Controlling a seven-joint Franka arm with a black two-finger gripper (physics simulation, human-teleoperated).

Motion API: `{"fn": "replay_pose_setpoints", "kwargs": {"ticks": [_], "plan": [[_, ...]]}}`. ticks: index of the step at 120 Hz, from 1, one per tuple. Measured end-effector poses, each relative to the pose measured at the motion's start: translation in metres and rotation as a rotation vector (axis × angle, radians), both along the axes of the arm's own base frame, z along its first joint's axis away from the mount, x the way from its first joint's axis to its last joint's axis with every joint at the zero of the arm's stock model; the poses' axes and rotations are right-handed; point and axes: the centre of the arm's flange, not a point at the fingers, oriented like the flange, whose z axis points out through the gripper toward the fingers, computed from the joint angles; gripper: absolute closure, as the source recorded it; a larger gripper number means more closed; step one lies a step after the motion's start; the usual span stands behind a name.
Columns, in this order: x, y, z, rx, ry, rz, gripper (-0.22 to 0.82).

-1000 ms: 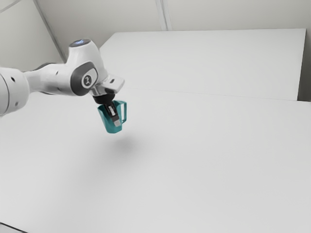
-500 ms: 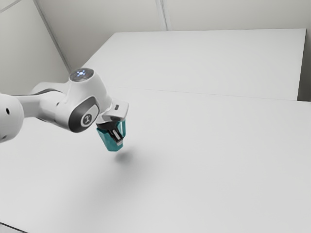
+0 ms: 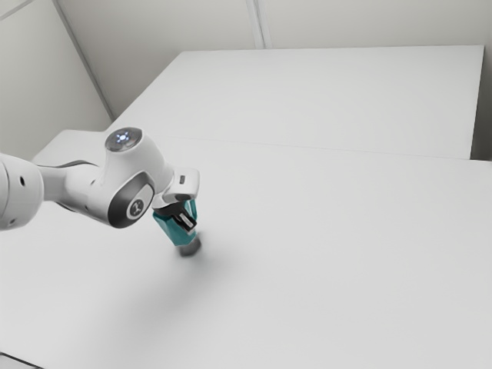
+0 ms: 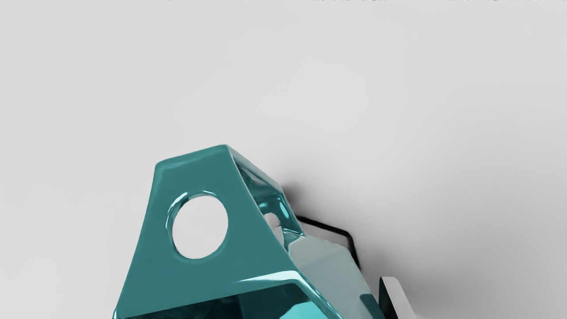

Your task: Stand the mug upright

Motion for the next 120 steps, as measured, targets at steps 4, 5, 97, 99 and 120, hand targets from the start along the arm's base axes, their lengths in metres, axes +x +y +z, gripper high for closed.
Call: {"fn": "replay_pose_setpoints", "kwargs": {"ticks": [4,5,97,99,120], "plan": [[0.001,0.001,-0.002,-0.002,-0.002,0.003,0.74],[0.001,0.001,-0.002,-0.003,-0.003,0.004,0.74],[0.001,-0.004,-0.031,-0.034,-0.004,0.031,0.70],[0.001,-0.004,-0.031,-0.034,-0.004,0.031,0.68],[0.001,-0.006,-0.029,-0.034,-0.006,0.030,0.48]]}}
